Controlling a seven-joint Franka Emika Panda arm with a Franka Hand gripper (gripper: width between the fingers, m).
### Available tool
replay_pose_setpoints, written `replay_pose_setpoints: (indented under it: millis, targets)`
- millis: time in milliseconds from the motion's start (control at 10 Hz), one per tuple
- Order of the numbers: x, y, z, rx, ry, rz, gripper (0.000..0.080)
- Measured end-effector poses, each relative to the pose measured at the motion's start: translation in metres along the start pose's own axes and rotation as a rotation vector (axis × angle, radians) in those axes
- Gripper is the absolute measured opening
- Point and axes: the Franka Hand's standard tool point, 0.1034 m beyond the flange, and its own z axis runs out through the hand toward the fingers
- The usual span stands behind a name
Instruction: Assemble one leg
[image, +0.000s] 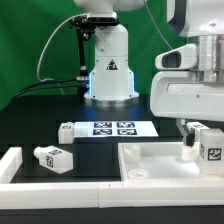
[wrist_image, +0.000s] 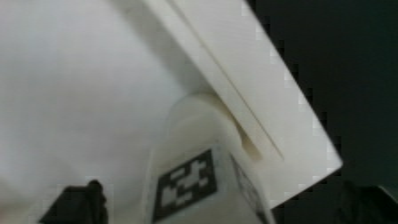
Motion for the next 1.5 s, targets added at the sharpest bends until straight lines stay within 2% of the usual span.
replay_pose_setpoints:
  millis: [100,200,400,500,600,1100,1300,1500]
  targets:
    - [0.0058,0.0034,-0.0023,0.0,0.006,-0.196,0.0649]
    - [0.0066,0.0048,-0.0016,0.0,0.006,-0.164,0.0649]
    - [0.0065,0.0047,-0.0015,0.0,0.006,-0.142,0.0391]
    - [0.0064,0.0045,-0.0015,0.001,0.006,-0.077,0.0391]
    - [0.0064,0.0046,-0.0015,0.001,0.006,-0.023,0.0284]
    - [0.0032,0.0073,-0.0012,-0.021,0.013,0.6,0.0284]
    - [0.0028,0.008,0.0002,0.006,0.007,0.963,0.0284]
    - [0.0012,0.0078,-0.0002,0.031,0.015,1.196,0.0284]
